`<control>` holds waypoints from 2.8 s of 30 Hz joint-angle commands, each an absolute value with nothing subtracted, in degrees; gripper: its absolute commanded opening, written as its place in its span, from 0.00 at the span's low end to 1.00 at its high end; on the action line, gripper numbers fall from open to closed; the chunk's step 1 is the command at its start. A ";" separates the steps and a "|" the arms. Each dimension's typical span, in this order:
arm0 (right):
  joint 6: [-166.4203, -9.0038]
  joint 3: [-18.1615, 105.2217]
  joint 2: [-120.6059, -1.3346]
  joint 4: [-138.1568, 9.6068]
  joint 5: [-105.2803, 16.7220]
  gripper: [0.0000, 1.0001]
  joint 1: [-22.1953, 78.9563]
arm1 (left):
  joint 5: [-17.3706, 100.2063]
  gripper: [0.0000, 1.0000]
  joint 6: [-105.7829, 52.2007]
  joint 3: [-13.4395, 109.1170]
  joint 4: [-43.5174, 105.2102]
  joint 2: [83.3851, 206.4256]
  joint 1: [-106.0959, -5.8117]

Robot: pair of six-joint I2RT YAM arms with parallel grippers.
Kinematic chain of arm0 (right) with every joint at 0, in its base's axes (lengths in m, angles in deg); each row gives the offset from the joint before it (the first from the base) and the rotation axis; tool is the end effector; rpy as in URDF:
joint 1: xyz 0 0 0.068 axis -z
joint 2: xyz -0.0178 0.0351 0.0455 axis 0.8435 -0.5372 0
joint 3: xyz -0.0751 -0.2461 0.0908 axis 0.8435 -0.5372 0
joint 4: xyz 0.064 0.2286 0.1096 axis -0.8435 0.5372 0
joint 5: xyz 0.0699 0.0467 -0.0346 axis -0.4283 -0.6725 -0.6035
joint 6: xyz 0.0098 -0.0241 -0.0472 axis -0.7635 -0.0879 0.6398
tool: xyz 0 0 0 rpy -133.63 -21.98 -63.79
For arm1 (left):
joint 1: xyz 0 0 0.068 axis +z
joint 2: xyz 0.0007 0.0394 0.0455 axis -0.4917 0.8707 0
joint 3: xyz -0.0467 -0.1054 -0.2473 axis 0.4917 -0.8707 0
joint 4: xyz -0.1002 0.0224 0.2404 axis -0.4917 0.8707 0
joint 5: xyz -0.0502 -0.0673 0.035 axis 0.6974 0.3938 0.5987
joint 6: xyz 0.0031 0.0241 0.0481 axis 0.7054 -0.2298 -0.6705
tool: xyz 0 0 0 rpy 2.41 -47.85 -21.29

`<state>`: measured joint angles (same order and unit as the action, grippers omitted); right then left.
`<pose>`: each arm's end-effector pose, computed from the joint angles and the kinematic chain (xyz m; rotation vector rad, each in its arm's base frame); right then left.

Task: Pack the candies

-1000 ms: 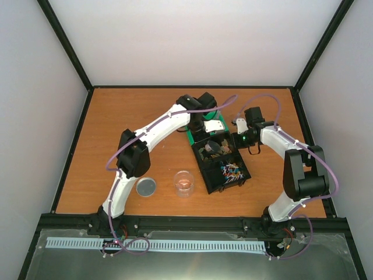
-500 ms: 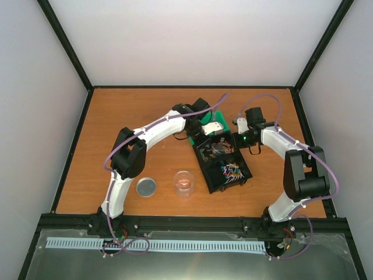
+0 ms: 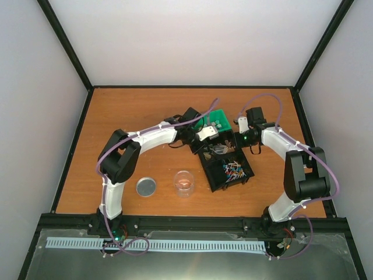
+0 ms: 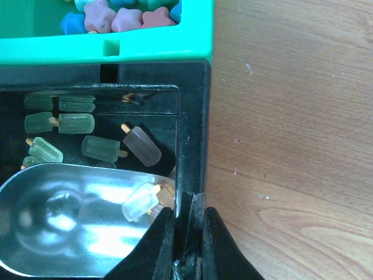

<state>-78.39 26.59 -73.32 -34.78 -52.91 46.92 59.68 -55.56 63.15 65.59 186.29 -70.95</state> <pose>0.3101 0.0681 0.1888 -0.3924 2.6654 0.4264 0.3129 -0.2981 0.1882 1.4416 2.2445 -0.7536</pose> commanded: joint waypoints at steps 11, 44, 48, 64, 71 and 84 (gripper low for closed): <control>-77.41 25.02 -74.69 -33.10 -58.89 0.03 45.26 | 69.56 0.01 -56.46 40.22 24.27 180.78 -65.84; -77.87 35.54 -59.79 -32.39 -70.85 1.00 50.65 | 71.86 0.01 -60.39 30.08 23.56 166.33 -61.94; -83.38 37.98 -57.62 -35.64 -75.25 1.00 50.65 | 72.64 0.01 -61.06 27.92 25.41 162.77 -61.60; -125.92 50.94 -61.00 -55.29 -80.54 1.00 47.95 | 78.60 0.01 -72.10 18.51 49.26 133.58 -56.76; -136.88 59.80 -68.69 -58.05 -75.93 1.00 42.70 | 83.25 0.01 -81.31 18.46 68.59 121.72 -52.03; -141.91 84.56 -87.23 -57.95 -74.16 1.00 32.43 | 87.75 0.01 -93.56 14.17 89.28 104.35 -41.26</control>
<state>-140.32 79.14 -87.02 -56.71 -76.25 35.22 84.90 -89.31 14.65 82.14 109.60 -42.32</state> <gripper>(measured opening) 1.000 0.100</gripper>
